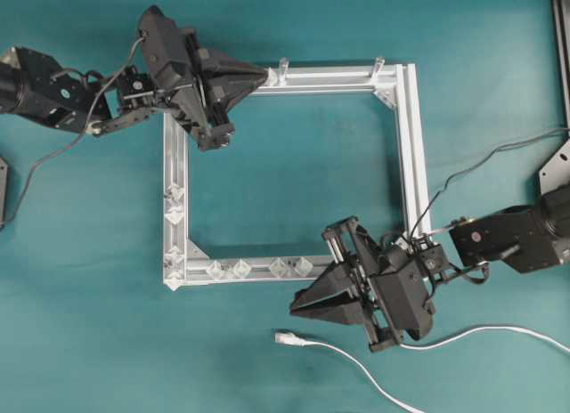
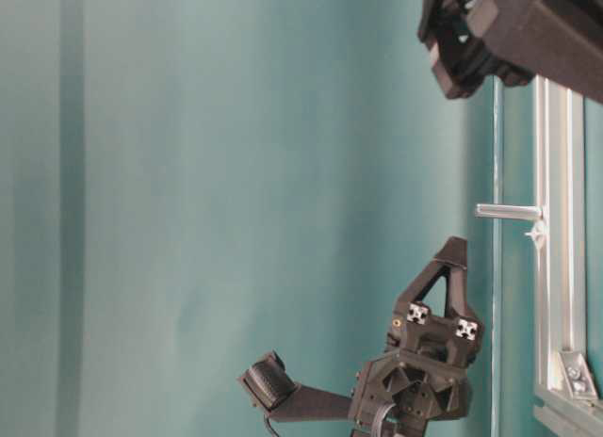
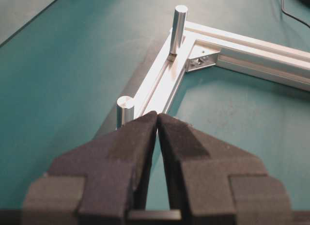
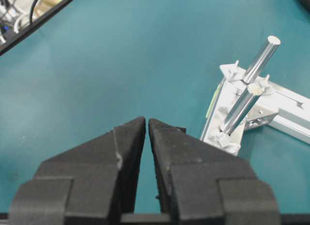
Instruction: Move the cable alternately left and right between 8 closely spaced pins so it hooks onto each one.
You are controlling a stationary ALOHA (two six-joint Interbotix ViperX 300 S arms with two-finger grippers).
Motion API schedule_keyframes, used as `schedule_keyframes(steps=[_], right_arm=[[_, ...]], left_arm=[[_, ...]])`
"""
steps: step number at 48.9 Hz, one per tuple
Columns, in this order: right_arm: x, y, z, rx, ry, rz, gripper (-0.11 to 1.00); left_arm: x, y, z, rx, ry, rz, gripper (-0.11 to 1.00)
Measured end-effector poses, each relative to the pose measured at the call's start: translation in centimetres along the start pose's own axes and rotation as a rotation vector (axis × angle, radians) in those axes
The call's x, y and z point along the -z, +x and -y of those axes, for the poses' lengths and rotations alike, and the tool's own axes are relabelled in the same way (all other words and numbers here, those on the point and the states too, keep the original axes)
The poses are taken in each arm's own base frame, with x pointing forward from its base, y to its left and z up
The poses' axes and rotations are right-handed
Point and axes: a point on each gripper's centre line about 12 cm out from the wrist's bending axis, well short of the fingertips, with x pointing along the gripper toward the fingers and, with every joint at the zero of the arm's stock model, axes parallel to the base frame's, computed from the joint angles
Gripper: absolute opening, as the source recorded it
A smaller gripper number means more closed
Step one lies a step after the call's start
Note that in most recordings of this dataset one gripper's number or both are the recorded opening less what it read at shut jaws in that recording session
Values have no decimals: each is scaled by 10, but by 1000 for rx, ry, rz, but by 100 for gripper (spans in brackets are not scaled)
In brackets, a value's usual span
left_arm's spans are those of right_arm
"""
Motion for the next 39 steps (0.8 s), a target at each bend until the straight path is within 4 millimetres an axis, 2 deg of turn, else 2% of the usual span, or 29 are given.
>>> schedule_keyframes(steps=[2,5,7,20,39], right_arm=[[1,0,1,1,8,-2,17],[0,1,0,1,12,-12,4],[-2,2,1,2,18,-31,0],[-26,6,-2,1,35,-178,0],[-37,16,-16,3,107,-447,0]], left_arm=[[-2,-2,1,8,3,-8,12],[-10,-5,6,28,17,-21,1],[-15,-8,9,37,19,-33,0],[-45,-35,12,53,20,-94,0],[-54,-99,12,73,19,-77,1]])
